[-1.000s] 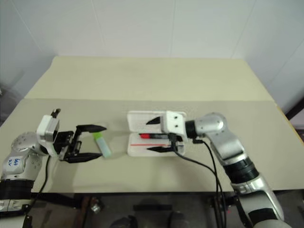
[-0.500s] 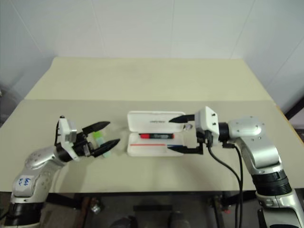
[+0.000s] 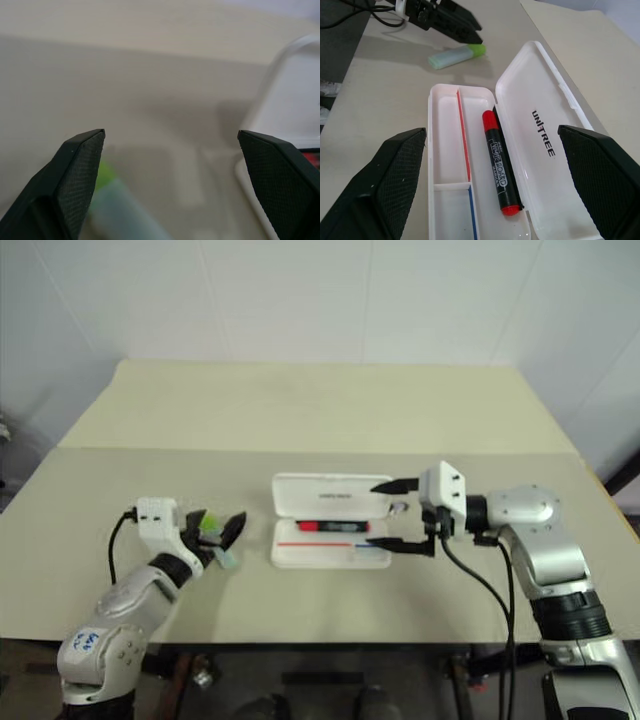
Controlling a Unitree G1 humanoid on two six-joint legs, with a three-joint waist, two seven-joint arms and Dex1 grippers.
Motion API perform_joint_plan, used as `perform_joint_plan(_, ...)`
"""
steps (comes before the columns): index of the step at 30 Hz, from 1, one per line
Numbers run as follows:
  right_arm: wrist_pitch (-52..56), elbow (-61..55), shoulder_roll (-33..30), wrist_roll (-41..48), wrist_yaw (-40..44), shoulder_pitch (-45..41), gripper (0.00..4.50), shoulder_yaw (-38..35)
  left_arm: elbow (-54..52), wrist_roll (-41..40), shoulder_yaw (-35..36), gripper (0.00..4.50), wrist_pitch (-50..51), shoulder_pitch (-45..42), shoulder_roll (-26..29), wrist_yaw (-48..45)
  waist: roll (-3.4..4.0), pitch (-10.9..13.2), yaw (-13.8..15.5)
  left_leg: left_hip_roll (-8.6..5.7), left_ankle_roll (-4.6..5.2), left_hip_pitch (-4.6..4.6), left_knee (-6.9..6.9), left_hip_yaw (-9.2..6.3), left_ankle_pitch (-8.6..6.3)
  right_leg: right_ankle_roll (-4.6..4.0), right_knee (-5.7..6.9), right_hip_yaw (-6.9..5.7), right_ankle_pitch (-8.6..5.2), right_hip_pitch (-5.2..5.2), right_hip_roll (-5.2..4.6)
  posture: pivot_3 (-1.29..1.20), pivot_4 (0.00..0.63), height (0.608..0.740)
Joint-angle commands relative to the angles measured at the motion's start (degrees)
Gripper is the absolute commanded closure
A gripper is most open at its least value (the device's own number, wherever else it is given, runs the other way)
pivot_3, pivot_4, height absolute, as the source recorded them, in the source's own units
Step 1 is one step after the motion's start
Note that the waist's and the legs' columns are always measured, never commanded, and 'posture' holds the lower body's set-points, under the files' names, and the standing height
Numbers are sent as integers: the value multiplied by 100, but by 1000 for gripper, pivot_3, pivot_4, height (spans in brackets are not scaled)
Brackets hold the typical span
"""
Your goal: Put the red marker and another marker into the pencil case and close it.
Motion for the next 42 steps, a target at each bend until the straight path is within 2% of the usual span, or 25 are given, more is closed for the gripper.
perform_joint_plan(1, -145, 11, 46, -31, 12, -184, 27, -14, -173, 257, 2, 0, 810, -293, -151, 638, 0, 0, 27, 0, -1, 0, 1, 0, 0, 0, 0, 0, 0, 0, 1, 0, 150, 740)
perform_joint_plan(6, -129, -7, 49, -60, -14, -174, 27, -42, -192, 392, 93, 0, 1949, -629, -466, 1081, -1, 0, 68, -2, -4, -3, 3, 1, -1, -1, -4, -2, 0, 1, 1, 0, 150, 740)
perform_joint_plan(16, -118, -49, 23, -89, -133, -122, 27, -103, 152, 834, 125, 0, 3252, -1208, -629, 1157, 0, 0, 66, -4, -11, 3, 5, 4, -2, -1, -4, -8, 0, 11, 1, 0, 150, 740)
perform_joint_plan(19, -129, -31, 19, -100, -159, -138, 0, -109, 279, 1002, 144, 551, 3469, -1310, -657, 1141, 0, -1, 64, -4, -12, 6, 5, 4, -2, -2, -5, -9, 0, 14, 1, 0, 150, 740)
perform_joint_plan(28, -155, -3, 16, -117, -218, -160, 0, -108, 310, 1277, 53, 3386, 3690, -1372, -675, 922, 1, -1, 69, -4, -14, 6, 5, 4, -5, -2, -13, -10, 0, 20, 0, 0, 150, 740)
perform_joint_plan(34, -166, 17, 11, -133, -247, -184, 0, -108, 354, 1412, 9, 3428, 3563, -1386, -608, 766, 2, -2, 70, -4, -16, 10, 5, 3, -8, -2, -27, -28, 0, 41, -3, 0, 150, 740)
perform_joint_plan(37, -154, 7, -8, -128, -261, -173, 0, -133, 319, 1380, -95, 3428, 3177, -1386, -374, 507, 4, -3, 73, -4, -17, 16, 5, 1, -8, -2, -27, -33, 0, 49, -3, 0, 150, 740)
perform_joint_plan(42, -41, -39, -196, -27, -76, 1, 0, -229, 304, 1105, 296, 3428, 2304, -1563, -189, -125, 3, -2, 78, -1, -24, 11, 5, -11, -6, -13, -29, -49, 5, 53, -12, 0, 150, 740)
